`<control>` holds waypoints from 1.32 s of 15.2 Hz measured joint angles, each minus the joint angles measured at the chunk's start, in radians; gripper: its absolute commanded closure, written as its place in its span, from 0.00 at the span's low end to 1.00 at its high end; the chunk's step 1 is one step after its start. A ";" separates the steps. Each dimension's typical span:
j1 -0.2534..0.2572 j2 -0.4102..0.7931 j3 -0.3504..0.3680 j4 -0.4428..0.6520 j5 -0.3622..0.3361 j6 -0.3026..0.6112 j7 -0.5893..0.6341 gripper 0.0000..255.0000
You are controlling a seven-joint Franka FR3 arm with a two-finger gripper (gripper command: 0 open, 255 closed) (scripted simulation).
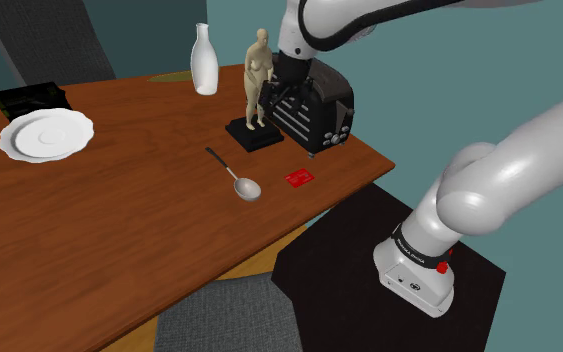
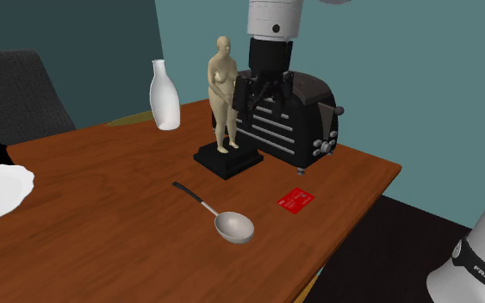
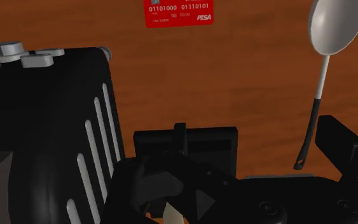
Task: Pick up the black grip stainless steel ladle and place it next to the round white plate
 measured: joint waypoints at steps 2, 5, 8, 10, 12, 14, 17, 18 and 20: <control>0.015 0.053 0.022 -0.004 0.017 0.051 0.029 0.00; 0.032 0.168 0.050 0.040 0.032 0.114 0.069 0.00; 0.049 0.250 0.072 0.064 0.047 0.165 0.100 0.00; 0.060 0.329 0.087 0.101 0.049 0.203 0.125 0.00; 0.071 0.395 0.098 0.126 0.053 0.240 0.145 0.00; 0.080 0.438 0.105 0.145 0.053 0.263 0.159 0.00; 0.084 0.470 0.107 0.138 0.051 0.301 0.163 0.00; 0.084 0.482 0.106 0.138 0.050 0.312 0.163 0.00; 0.087 0.505 0.107 0.133 0.046 0.341 0.167 0.00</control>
